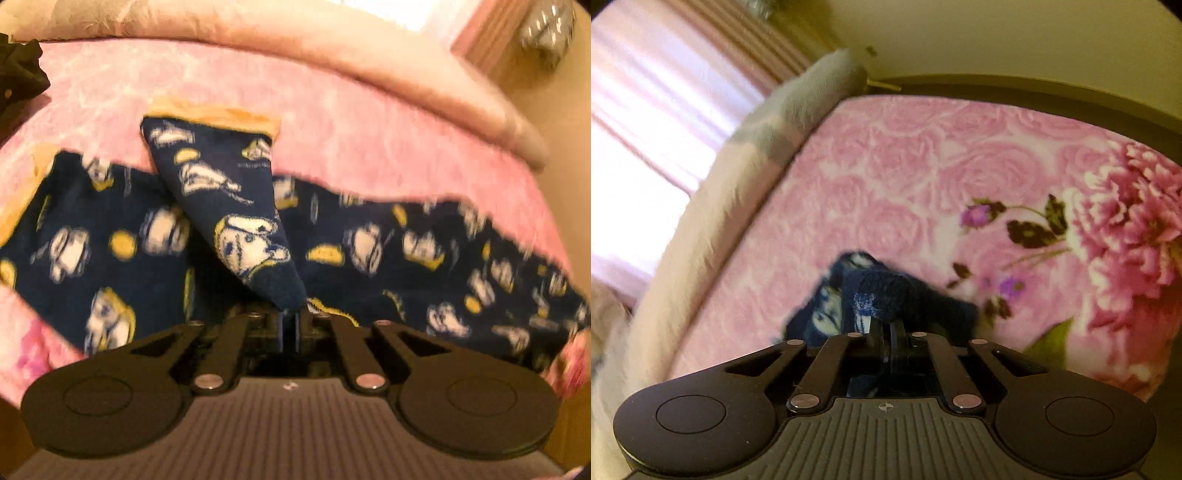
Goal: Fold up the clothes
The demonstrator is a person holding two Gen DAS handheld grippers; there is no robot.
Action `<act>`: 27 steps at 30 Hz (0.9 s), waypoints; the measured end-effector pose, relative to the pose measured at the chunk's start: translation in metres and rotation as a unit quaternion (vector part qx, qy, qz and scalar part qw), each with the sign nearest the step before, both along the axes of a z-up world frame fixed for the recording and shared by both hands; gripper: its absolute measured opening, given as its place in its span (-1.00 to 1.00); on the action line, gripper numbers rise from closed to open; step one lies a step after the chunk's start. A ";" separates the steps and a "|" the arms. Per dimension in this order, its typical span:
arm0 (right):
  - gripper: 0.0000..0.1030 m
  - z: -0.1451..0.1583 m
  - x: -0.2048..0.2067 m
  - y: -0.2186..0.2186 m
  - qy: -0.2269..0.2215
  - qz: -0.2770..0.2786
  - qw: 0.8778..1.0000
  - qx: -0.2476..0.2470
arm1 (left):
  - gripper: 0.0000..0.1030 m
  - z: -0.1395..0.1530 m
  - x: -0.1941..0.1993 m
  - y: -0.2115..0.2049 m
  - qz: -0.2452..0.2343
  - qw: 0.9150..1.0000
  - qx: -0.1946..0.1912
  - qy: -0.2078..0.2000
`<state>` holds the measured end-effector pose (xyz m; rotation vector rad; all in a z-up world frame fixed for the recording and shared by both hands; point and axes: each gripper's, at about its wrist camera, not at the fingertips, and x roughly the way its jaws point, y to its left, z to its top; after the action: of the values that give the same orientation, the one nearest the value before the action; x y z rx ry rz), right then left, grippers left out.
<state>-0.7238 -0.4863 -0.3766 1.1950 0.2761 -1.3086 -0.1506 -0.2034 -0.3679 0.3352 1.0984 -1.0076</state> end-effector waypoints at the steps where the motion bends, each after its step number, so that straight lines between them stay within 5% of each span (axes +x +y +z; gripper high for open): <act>1: -0.97 -0.004 -0.001 0.001 0.002 -0.003 1.000 0.006 | -0.93 -0.005 -0.004 0.002 0.001 1.000 0.006 0.001; 11: -0.97 -0.025 0.001 0.014 0.057 -0.006 0.998 0.040 | -0.93 -0.028 -0.025 0.006 -0.009 0.999 0.026 -0.028; 16: -0.97 -0.024 0.004 0.016 0.078 -0.015 0.996 0.037 | -0.93 -0.016 -0.033 0.017 -0.004 0.999 -0.004 -0.039; 20: -0.96 -0.032 0.007 0.013 0.094 -0.011 0.994 0.057 | -0.81 -0.042 -0.037 0.010 -0.014 0.997 0.059 -0.042; 23: -0.94 -0.037 0.021 0.003 0.138 0.028 0.985 0.097 | -0.41 -0.048 -0.039 0.003 -0.006 0.992 0.109 -0.071; 26: 0.41 -0.027 0.036 -0.005 0.203 0.054 0.972 0.103 | -0.28 -0.026 -0.033 0.004 -0.006 0.991 0.109 -0.083; 27: 0.41 -0.017 0.039 -0.007 0.228 0.053 0.969 0.086 | -0.26 -0.018 -0.030 0.004 -0.006 0.990 0.106 -0.088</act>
<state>-0.6852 -0.4930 -0.3934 0.9921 0.7885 -1.4771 -0.1802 -0.1989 -0.3858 0.5915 1.0454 -0.8557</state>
